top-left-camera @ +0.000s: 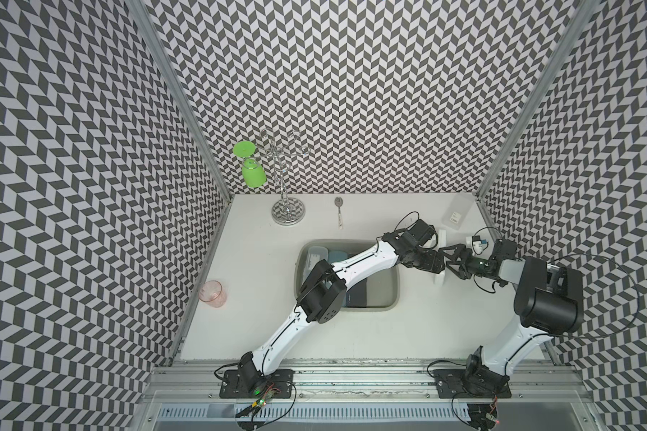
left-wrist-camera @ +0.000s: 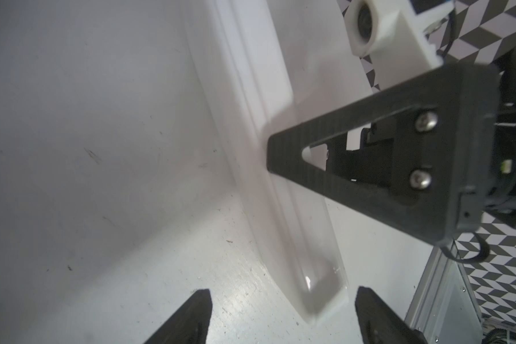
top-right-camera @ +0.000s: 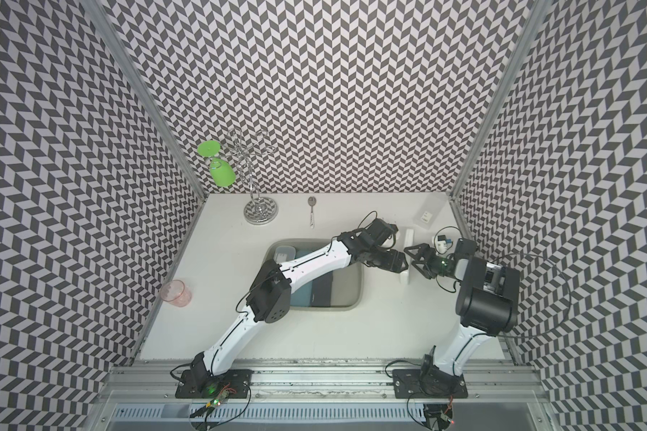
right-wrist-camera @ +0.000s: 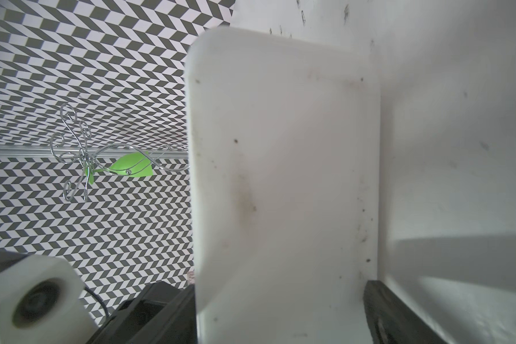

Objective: Put the pencil case into the storage box
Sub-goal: Place the pencil case at the storage box.

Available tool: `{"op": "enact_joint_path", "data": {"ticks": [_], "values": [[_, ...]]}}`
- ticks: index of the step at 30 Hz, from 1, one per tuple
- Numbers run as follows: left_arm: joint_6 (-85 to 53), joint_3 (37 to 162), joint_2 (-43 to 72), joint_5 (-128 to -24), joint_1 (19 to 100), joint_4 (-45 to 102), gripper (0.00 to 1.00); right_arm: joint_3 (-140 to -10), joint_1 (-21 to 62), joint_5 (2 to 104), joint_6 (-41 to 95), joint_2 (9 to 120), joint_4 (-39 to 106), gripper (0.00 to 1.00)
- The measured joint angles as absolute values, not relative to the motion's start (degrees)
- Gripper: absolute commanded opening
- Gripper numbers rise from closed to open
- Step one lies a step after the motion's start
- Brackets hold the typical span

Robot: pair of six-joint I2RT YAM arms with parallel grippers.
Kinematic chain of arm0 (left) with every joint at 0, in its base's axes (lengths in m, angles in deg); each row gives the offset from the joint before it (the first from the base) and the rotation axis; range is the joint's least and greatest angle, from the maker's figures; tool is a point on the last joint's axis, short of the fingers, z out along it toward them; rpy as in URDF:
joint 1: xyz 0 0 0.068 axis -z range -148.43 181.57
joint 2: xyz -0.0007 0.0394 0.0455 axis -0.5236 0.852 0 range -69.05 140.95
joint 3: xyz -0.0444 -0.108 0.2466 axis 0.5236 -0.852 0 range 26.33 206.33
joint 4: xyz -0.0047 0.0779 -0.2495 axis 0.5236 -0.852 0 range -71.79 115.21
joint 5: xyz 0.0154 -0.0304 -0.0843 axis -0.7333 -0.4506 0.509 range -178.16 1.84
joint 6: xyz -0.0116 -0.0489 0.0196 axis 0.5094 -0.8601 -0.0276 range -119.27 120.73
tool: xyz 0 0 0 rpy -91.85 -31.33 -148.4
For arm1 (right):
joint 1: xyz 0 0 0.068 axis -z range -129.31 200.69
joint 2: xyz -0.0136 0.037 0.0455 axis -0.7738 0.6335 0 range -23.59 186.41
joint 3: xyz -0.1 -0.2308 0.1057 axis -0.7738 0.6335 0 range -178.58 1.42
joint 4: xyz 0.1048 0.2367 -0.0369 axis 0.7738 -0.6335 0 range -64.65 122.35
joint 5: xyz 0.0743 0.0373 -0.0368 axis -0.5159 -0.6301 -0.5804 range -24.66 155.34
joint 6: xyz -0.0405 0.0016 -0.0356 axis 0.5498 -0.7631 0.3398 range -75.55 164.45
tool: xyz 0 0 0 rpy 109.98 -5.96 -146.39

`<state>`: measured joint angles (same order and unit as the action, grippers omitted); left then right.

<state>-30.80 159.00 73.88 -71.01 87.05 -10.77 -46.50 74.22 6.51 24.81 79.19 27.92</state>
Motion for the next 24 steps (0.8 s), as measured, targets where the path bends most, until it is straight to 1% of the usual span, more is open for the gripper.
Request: {"op": "enact_joint_path", "data": {"ticks": [7,21,24], "values": [[-32.0,160.8,73.9,-71.2,87.1,-10.3,0.83,-46.3,74.2,6.5,24.8,79.0,27.9,0.86],[-34.1,162.5,78.2,-71.4,87.2,-10.3,0.83,-43.4,72.6,6.4,23.9,76.9,28.4,0.86],[-34.4,162.6,78.2,-71.4,87.4,-10.5,0.80,-42.7,72.3,6.4,23.7,76.5,28.6,0.86]]}}
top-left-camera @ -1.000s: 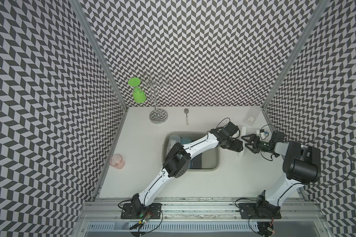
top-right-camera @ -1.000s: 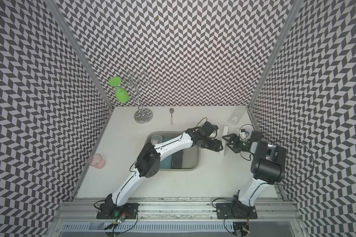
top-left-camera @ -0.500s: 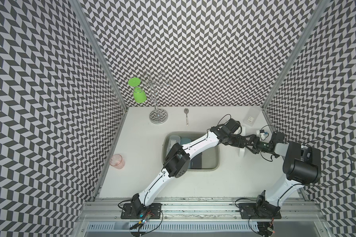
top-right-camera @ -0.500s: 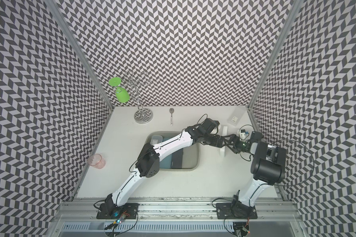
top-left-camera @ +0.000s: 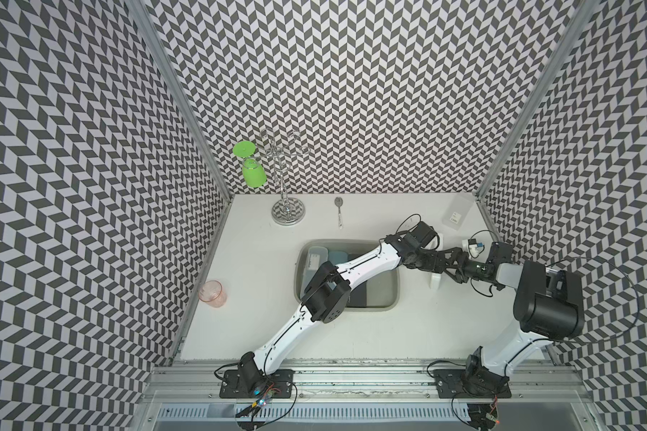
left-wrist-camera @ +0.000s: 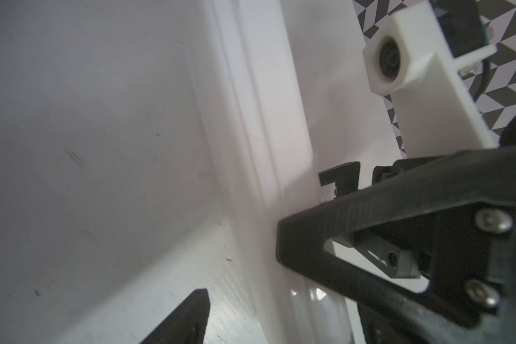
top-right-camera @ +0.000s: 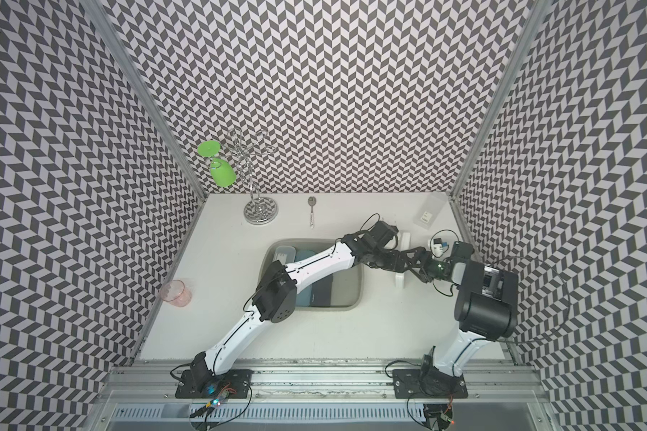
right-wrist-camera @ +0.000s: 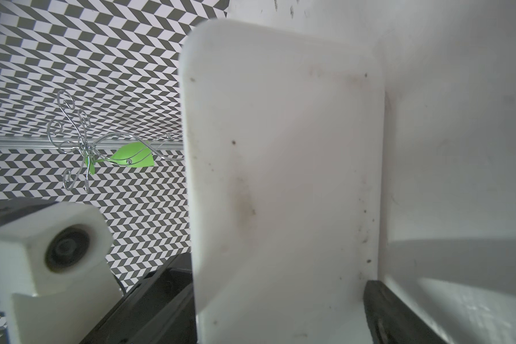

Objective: Put the pencil case into the storage box
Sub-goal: Place the pencil case at the storage box.

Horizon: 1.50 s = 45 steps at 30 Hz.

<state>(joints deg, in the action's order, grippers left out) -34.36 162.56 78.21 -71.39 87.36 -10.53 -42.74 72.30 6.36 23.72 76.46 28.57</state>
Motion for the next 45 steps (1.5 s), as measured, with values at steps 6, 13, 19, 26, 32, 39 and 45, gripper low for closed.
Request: {"op": "enact_joint_path", "data": {"ticks": [6,13,19,26,32,39,45], "values": [[-34.3,163.2,78.3,-71.4,87.6,-11.4,0.73,-42.6,71.9,6.6,23.3,76.1,28.3,0.87],[-33.5,163.2,78.9,-71.3,87.8,-12.9,0.64,-43.6,69.4,8.0,22.0,75.8,26.8,0.88],[-33.4,163.2,79.5,-71.6,87.6,-13.2,0.53,-44.6,68.1,9.5,21.2,75.8,26.0,0.89],[-32.8,163.0,79.5,-72.5,87.1,-13.6,0.42,-45.3,68.0,10.1,20.8,75.6,24.2,0.93],[-31.2,160.4,78.6,-72.2,86.3,-12.3,0.24,-46.7,67.6,11.5,20.9,75.4,21.6,0.95],[-30.4,158.2,77.6,-71.6,86.2,-10.6,0.14,-47.3,67.6,11.6,19.8,75.1,20.8,0.97],[-29.3,156.9,76.8,-70.9,85.9,-10.0,0.14,-47.3,67.4,11.5,17.6,72.8,21.8,1.00]]}}
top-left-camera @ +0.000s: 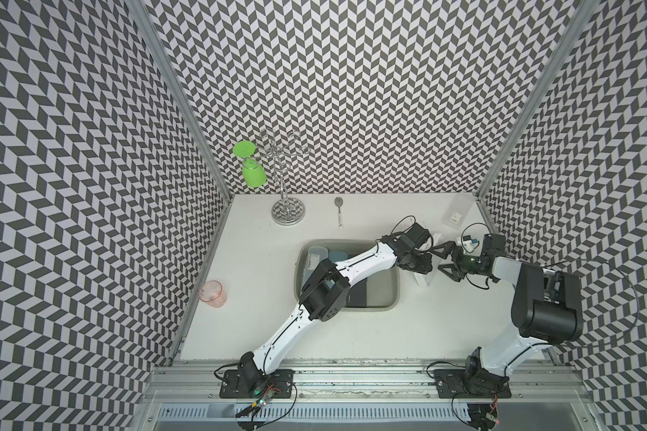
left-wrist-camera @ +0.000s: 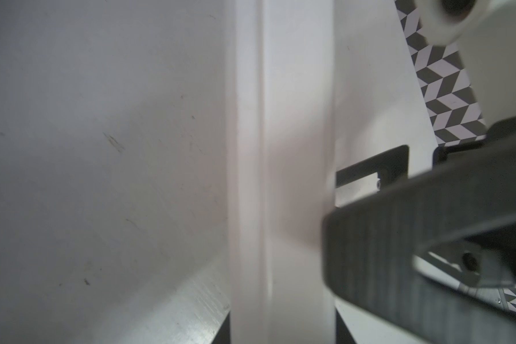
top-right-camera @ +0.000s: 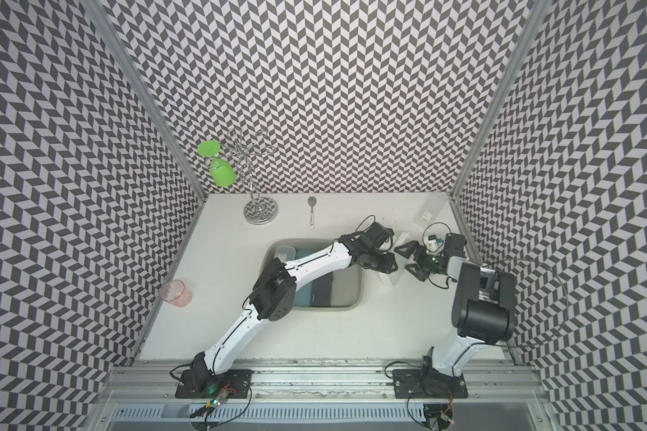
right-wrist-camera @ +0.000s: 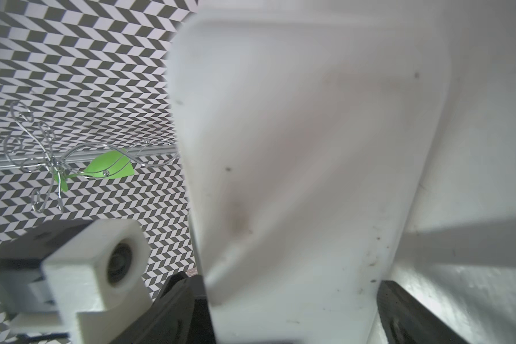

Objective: Put the pencil case into the storage box
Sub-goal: Place the pencil case at the storage box.

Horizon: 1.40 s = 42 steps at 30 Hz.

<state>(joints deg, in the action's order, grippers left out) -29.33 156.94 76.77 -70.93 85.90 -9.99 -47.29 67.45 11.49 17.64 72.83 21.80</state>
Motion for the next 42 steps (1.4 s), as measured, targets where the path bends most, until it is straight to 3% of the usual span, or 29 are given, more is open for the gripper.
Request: {"op": "enact_joint_path", "data": {"ticks": [13,20,30,42], "values": [[-27.9,154.4,73.4,-69.2,85.0,-13.1,0.14,-49.7,67.5,10.5,14.4,67.1,26.6,1.00],[-28.9,151.1,61.1,-69.9,80.8,-15.3,0.14,-49.0,68.1,10.5,14.1,66.8,26.9,1.00],[-36.3,118.5,31.2,-71.7,73.7,-7.9,0.15,-46.2,68.1,10.4,13.3,66.8,28.2,1.00],[-44.2,95.1,28.2,-69.7,74.2,1.5,0.15,-44.4,68.1,10.2,13.5,66.8,28.5,1.00]]}}
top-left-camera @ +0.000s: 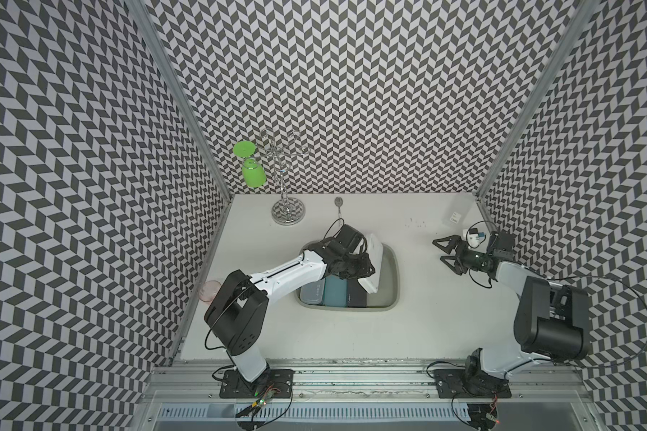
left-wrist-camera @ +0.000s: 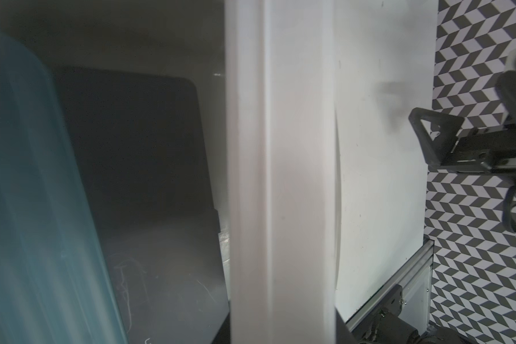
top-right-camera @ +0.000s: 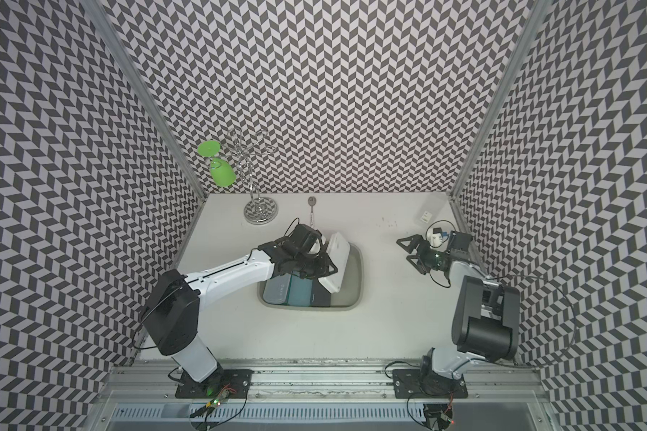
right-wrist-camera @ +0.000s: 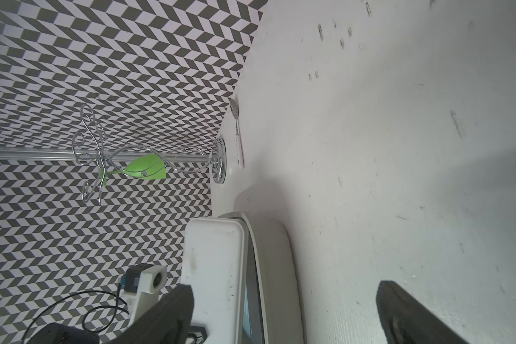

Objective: Put the pencil case into the storage box
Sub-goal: Place the pencil case at the storage box.

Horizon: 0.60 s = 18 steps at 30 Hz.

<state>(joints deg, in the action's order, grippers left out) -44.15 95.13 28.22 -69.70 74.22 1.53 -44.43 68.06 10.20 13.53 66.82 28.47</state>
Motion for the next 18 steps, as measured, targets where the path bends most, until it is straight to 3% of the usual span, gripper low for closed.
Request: {"op": "enact_joint_path", "data": {"ticks": [18], "values": [[-47.8,92.5,32.5,-66.1,75.5,10.0,0.16,-43.4,68.1,10.3,16.4,66.8,26.1,1.00]]}}
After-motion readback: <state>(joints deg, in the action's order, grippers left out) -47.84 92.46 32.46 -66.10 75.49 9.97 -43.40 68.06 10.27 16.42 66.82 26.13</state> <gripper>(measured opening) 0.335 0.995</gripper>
